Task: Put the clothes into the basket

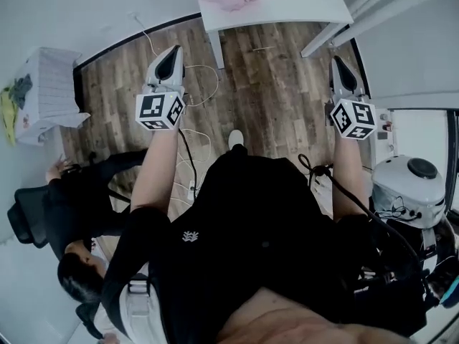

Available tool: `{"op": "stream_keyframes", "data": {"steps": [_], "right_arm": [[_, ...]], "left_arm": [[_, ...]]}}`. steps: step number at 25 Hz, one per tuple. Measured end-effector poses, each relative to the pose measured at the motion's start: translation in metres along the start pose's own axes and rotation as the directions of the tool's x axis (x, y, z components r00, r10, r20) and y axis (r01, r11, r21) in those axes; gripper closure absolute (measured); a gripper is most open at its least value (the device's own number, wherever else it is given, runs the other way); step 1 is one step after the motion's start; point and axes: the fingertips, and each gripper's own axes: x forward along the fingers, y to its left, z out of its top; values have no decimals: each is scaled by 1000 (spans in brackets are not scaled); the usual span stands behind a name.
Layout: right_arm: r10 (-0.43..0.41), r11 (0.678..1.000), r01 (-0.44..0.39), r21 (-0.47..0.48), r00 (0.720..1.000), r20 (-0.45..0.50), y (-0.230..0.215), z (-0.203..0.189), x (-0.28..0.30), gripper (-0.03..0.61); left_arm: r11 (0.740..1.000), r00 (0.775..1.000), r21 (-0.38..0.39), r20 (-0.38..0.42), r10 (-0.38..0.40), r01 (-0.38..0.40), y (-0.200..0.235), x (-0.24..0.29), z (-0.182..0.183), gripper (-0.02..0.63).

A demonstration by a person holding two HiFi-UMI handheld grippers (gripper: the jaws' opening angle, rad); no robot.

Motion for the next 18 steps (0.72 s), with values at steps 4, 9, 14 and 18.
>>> {"op": "stream_keyframes", "data": {"steps": [4, 9, 14, 18], "right_arm": [[42, 999, -42, -19, 999, 4, 7, 16, 48, 583], [77, 997, -77, -14, 997, 6, -9, 22, 108, 583], [145, 989, -145, -8, 989, 34, -20, 34, 181, 583], [200, 980, -200, -4, 978, 58, -37, 43, 255, 583]], "left_arm": [[1000, 1000, 15, -7, -2, 2, 23, 40, -1, 614], [999, 999, 7, -3, 32, -32, 48, 89, -1, 614], [998, 998, 24, -9, 62, -62, 72, 142, 2, 614], [992, 993, 46, -9, 114, -114, 95, 193, 8, 614]]}}
